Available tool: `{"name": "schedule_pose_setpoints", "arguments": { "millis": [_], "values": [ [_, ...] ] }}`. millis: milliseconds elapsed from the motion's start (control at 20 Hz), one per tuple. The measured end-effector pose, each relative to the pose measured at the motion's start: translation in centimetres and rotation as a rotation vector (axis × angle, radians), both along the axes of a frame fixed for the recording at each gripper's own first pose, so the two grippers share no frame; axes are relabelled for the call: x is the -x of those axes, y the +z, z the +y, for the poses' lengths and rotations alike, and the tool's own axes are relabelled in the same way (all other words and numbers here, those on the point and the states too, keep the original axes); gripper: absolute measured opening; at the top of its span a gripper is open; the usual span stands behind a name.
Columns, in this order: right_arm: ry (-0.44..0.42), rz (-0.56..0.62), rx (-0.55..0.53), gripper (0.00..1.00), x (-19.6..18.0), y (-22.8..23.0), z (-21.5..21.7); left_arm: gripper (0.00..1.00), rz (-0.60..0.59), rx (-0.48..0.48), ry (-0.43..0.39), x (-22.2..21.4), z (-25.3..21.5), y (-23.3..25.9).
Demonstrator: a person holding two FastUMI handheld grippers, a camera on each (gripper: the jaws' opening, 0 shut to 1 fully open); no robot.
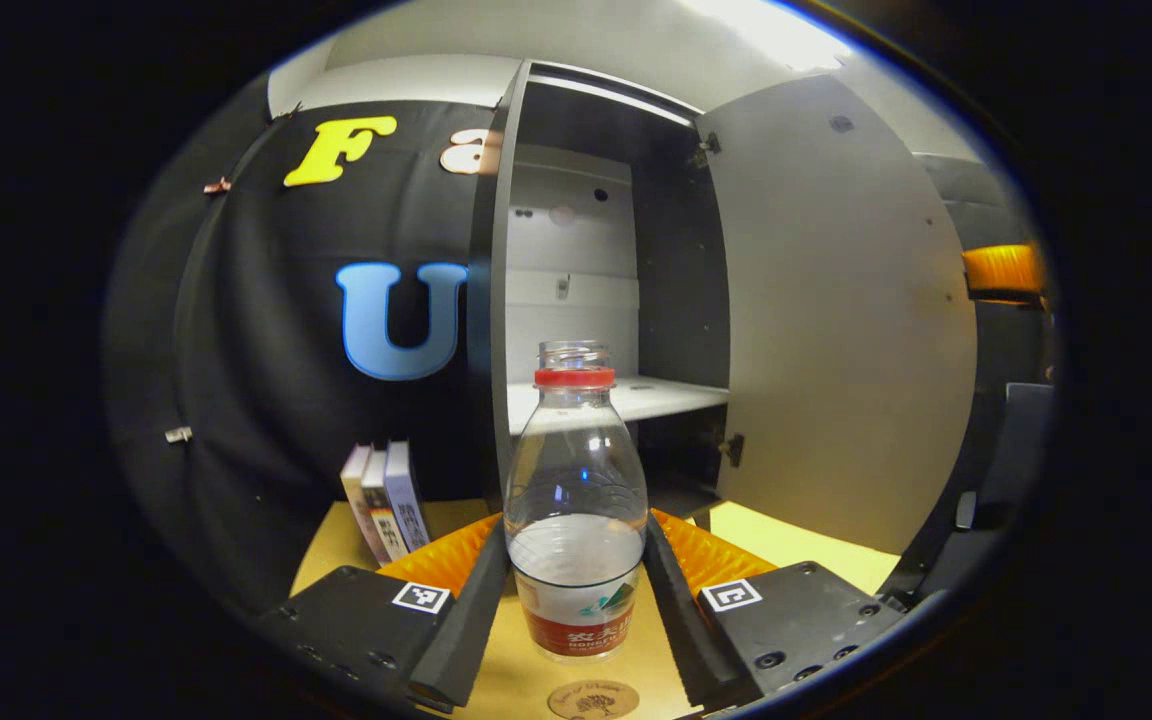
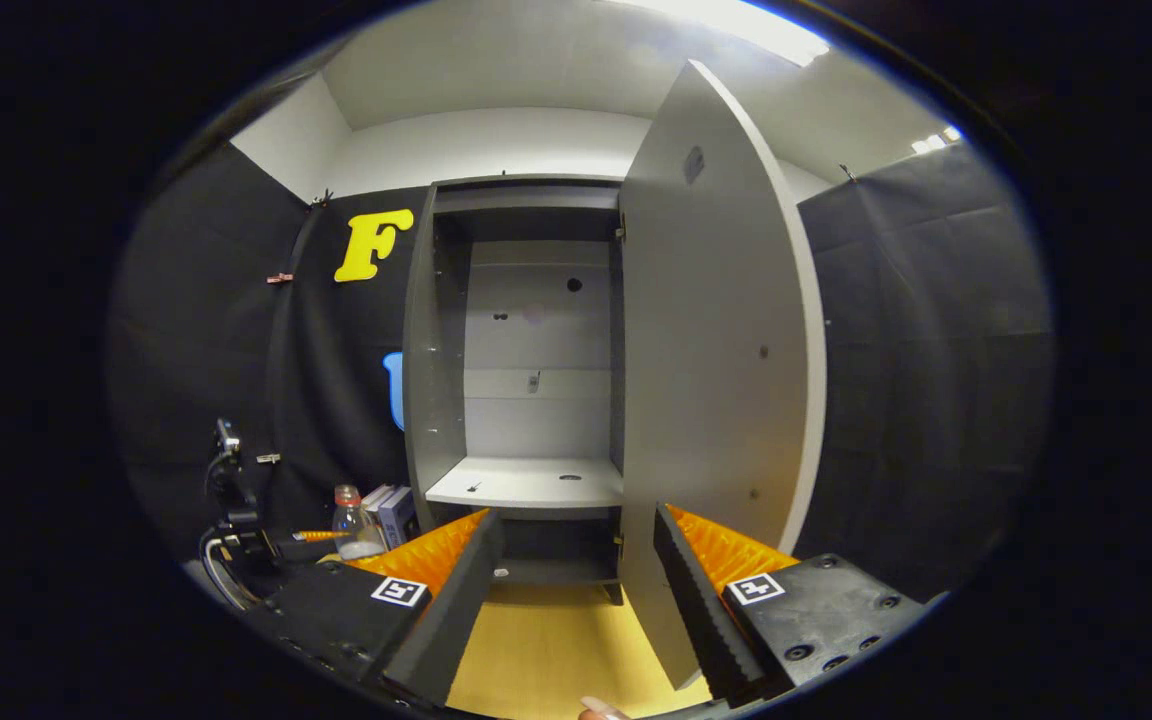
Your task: Open the cabinet door with the right hand, grasp the bottle in the cabinet with the left hand and place it on the coaster, then close the cabinet door with the right hand.
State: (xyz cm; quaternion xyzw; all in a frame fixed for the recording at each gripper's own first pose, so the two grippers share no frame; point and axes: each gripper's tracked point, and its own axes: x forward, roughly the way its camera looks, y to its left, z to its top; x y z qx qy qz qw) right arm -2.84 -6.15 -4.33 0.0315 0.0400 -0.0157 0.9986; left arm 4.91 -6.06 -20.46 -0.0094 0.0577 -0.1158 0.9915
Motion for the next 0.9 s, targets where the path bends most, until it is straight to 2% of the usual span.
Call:
{"name": "schedule_pose_setpoints", "arguments": {
  "millis": [150, 300, 500, 700, 900],
  "values": [
    [0.009, 0.048, -0.045, 0.93, -0.5, -3.2, 0.9, 0.76, -0.016, 0.020, -0.038, 1.1, -0.1, -4.5],
    [0.024, 0.139, -0.085, 0.93, -0.7, -7.3, 1.4, 0.77, -0.040, 0.018, -0.018, 1.1, 0.6, -8.9],
    [0.048, 0.264, -0.117, 0.95, -0.8, -11.9, 2.4, 0.77, -0.015, 0.083, -0.022, 1.4, 0.4, -13.5],
    [0.064, 0.264, -0.140, 0.94, -1.6, -12.4, 3.1, 0.78, 0.009, 0.060, -0.014, 1.5, 0.6, -15.8],
    [0.078, 0.274, -0.133, 0.94, -2.1, -12.9, 4.0, 0.79, 0.016, 0.068, -0.031, 2.2, 0.1, -15.6]
  ]
}}
